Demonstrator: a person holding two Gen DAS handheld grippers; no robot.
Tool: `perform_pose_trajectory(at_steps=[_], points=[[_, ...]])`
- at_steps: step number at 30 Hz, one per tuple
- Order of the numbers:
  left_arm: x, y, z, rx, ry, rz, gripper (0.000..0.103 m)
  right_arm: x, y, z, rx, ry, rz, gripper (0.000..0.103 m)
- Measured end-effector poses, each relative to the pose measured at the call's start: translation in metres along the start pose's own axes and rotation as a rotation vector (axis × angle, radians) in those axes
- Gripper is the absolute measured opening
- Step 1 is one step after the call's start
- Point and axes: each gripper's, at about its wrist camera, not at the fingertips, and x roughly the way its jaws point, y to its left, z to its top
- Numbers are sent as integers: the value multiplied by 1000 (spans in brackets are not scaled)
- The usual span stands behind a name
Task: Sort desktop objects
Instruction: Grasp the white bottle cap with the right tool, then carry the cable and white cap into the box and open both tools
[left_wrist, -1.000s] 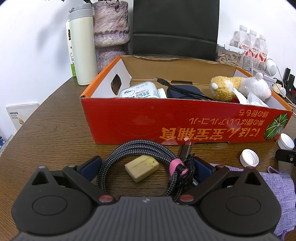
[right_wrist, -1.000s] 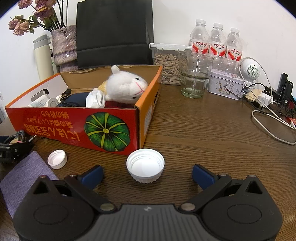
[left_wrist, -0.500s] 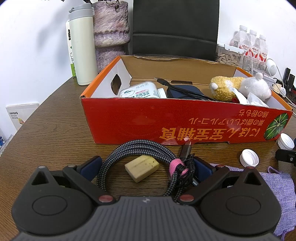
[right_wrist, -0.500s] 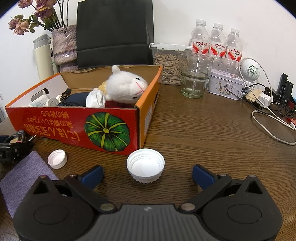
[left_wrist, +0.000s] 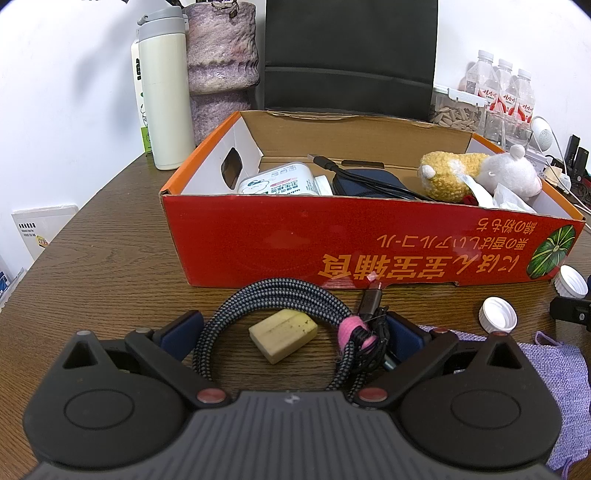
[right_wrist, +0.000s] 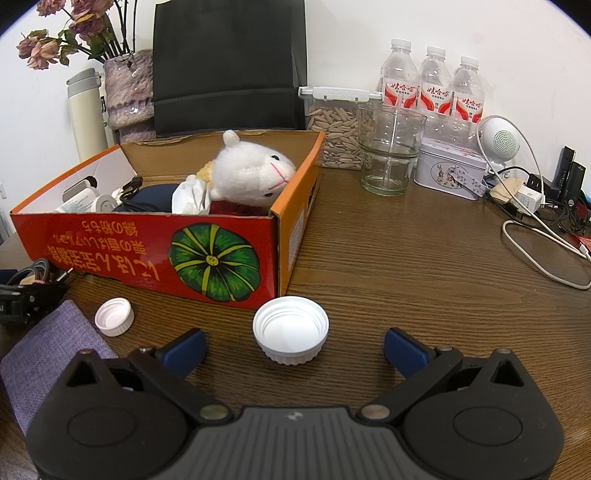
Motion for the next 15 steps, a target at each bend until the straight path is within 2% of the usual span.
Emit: perform_pose_trajectory(at_steps=[1, 4, 7, 8, 9, 15], points=[[0, 0, 0, 0, 0, 0, 103, -1, 0, 0, 4, -6, -4, 98], [0, 0, 0, -2, 0, -1, 103, -4, -1, -1, 2, -25, 0, 81], [-1, 1, 0, -6, -5, 1, 101, -6, 0, 0, -6, -42, 12, 59], [-1, 1, 0, -8, -7, 0, 100, -7, 1, 0, -7, -47, 15, 47], [-2, 1, 0, -11, -10, -2, 100, -7, 1, 0, -7, -50, 16, 39], [-5, 1, -2, -12, -21, -11, 98, -8, 2, 0, -10, -50, 18, 39]])
